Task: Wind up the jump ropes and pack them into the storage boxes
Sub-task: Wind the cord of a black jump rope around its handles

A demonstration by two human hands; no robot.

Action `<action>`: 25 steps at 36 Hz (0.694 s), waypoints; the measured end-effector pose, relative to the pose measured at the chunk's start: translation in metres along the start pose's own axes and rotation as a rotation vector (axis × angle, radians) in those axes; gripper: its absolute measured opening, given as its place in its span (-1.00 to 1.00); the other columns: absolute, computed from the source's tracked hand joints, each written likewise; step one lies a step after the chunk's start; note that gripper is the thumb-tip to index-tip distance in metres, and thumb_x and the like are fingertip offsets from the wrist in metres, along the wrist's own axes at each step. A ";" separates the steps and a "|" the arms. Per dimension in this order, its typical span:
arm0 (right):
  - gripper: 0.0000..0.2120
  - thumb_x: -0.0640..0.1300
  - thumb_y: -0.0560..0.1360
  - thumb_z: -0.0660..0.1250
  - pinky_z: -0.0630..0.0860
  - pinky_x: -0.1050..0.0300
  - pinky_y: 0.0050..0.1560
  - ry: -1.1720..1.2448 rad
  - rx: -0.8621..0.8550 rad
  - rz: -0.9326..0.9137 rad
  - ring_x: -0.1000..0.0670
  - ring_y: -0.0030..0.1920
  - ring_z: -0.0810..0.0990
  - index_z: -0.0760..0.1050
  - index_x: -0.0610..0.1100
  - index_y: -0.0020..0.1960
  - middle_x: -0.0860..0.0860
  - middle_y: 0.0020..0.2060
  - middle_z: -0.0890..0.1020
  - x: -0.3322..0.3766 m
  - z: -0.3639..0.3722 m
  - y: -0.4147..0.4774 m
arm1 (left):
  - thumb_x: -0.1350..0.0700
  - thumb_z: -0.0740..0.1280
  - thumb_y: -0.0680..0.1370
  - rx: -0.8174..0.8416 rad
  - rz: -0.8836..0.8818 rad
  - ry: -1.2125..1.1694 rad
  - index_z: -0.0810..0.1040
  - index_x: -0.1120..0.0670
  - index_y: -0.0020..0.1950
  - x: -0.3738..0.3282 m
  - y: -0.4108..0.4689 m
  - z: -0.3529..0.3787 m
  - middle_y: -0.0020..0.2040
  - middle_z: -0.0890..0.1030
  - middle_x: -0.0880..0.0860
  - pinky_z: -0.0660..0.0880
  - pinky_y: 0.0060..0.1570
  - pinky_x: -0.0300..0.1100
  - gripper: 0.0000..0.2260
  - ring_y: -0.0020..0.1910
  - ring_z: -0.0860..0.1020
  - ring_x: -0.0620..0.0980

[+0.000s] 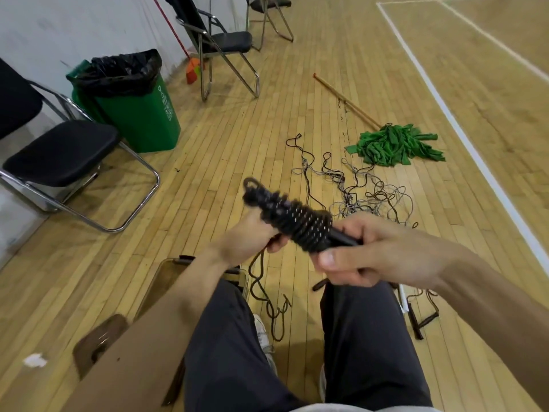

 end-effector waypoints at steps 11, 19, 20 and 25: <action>-0.86 -0.18 0.60 0.32 0.10 0.23 -0.46 0.269 -0.502 0.146 0.07 -0.47 0.18 0.38 -0.15 -0.10 -0.03 -0.37 0.40 -0.048 -0.031 0.014 | -0.16 0.19 0.63 -0.122 0.015 0.056 0.40 0.09 -0.36 0.021 -0.012 0.048 -0.49 0.35 -0.07 0.23 -0.44 -0.26 -0.54 -0.51 0.28 -0.11; -0.88 -0.22 0.60 0.33 0.19 0.30 -0.53 0.337 -0.559 0.270 0.09 -0.49 0.24 0.39 -0.17 -0.05 -0.03 -0.38 0.43 -0.082 -0.046 0.018 | -0.12 0.17 0.68 -0.103 0.038 0.288 0.37 0.00 -0.37 0.023 -0.017 0.049 -0.48 0.36 -0.13 0.33 -0.30 -0.15 -0.56 -0.45 0.33 -0.14; -0.88 -0.23 0.60 0.33 0.19 0.30 -0.54 0.321 -0.562 0.283 0.08 -0.49 0.25 0.39 -0.19 -0.04 -0.03 -0.38 0.44 -0.084 -0.046 0.019 | -0.11 0.18 0.68 -0.103 0.050 0.323 0.38 0.02 -0.36 0.021 -0.018 0.046 -0.46 0.36 -0.11 0.32 -0.31 -0.16 -0.57 -0.44 0.33 -0.14; -0.90 -0.24 0.61 0.33 0.21 0.30 -0.53 0.187 -0.612 0.361 0.10 -0.49 0.29 0.41 -0.23 -0.02 -0.02 -0.39 0.46 -0.095 -0.047 0.021 | -0.12 0.31 0.61 -0.035 0.089 0.623 0.47 0.08 -0.26 0.009 -0.019 0.041 -0.40 0.42 -0.09 0.29 -0.36 -0.23 -0.64 -0.43 0.35 -0.15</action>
Point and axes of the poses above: each hand's wrist, its own y-axis towards the middle knuckle, its own z-axis out of the palm, x = y × z, the point moved 2 cm from there along y, towards the middle knuckle
